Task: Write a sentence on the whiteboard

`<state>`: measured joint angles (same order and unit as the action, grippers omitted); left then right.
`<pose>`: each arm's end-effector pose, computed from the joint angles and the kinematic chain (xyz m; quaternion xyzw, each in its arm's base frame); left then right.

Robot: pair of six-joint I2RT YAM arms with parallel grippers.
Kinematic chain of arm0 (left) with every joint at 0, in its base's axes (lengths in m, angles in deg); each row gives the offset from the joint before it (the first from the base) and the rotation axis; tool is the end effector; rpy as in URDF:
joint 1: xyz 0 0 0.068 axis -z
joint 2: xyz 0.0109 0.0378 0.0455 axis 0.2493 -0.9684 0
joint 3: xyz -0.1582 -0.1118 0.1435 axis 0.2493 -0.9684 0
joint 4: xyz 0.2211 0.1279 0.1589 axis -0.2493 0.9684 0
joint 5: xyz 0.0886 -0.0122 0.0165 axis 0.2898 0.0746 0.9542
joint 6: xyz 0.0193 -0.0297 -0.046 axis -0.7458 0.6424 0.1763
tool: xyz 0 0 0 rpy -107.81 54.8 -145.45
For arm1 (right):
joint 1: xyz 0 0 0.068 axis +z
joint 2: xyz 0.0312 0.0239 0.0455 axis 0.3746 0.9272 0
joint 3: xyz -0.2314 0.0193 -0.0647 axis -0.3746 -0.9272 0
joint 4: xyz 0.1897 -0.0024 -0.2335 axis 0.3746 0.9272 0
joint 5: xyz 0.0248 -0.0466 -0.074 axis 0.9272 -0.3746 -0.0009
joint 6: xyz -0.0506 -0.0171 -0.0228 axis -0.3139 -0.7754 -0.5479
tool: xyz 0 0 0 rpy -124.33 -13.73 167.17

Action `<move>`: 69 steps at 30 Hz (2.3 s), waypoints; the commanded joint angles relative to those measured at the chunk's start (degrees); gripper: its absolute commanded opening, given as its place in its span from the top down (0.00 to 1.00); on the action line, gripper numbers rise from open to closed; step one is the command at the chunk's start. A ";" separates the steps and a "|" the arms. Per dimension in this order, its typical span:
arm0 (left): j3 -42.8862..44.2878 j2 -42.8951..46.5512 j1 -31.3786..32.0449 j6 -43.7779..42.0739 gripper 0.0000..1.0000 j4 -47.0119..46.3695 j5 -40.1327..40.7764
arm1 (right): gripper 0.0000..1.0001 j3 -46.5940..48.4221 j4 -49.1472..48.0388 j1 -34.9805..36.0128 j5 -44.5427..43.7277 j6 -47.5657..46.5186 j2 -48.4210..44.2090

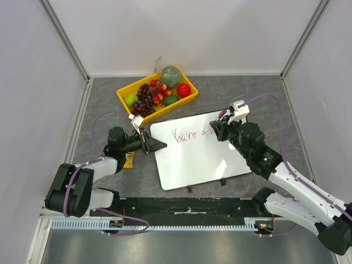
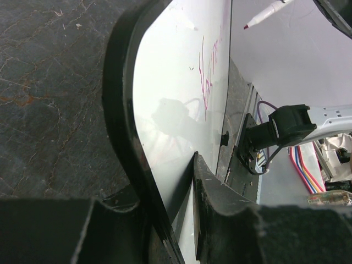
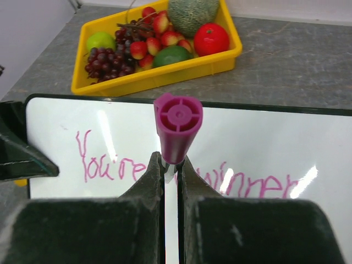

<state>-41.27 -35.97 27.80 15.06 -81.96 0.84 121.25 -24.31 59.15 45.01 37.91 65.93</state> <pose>0.2488 -0.0934 0.1094 0.1447 0.7383 -0.5463 0.3682 0.2250 0.1599 0.2814 -0.0391 0.7662 0.2430 0.5936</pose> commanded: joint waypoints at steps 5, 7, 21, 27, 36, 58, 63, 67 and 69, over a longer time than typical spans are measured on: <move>-0.42 -1.66 1.58 -10.64 0.98 3.52 2.17 | 1.00 0.49 -7.47 7.84 -3.78 -2.07 0.63; -0.42 -1.48 1.58 -10.64 0.98 3.52 2.34 | 1.00 -0.04 -8.35 9.25 -4.14 -2.34 0.63; -0.51 -1.48 1.58 -10.64 0.98 3.52 2.26 | 1.00 -1.36 -12.49 21.29 -10.11 -6.46 2.38; -0.51 -1.40 1.58 -10.64 0.98 3.52 2.17 | 1.00 -2.32 -12.75 24.73 -13.63 -7.26 2.21; -0.51 -1.39 1.58 -10.73 0.98 3.69 2.52 | 1.00 -5.31 -13.54 25.08 -14.51 -8.05 -1.48; -0.42 -1.39 1.58 -10.73 0.98 3.87 2.35 | 1.00 -8.21 -21.70 26.31 -12.23 -7.26 3.34; -0.51 -1.31 1.58 -10.73 0.98 3.87 2.52 | 1.00 -7.78 -25.05 26.49 -10.91 -6.64 6.24; -0.42 -1.39 1.58 -10.73 0.98 3.96 2.43 | 1.00 -7.07 -26.72 26.66 -10.03 -5.77 9.23; -0.51 -1.22 1.58 -10.73 0.98 3.96 2.52 | 1.00 -7.07 -27.43 26.66 -10.11 -5.41 10.46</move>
<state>-41.22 -36.01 27.80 15.06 -81.91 0.84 113.23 -46.60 85.33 34.25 31.29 74.60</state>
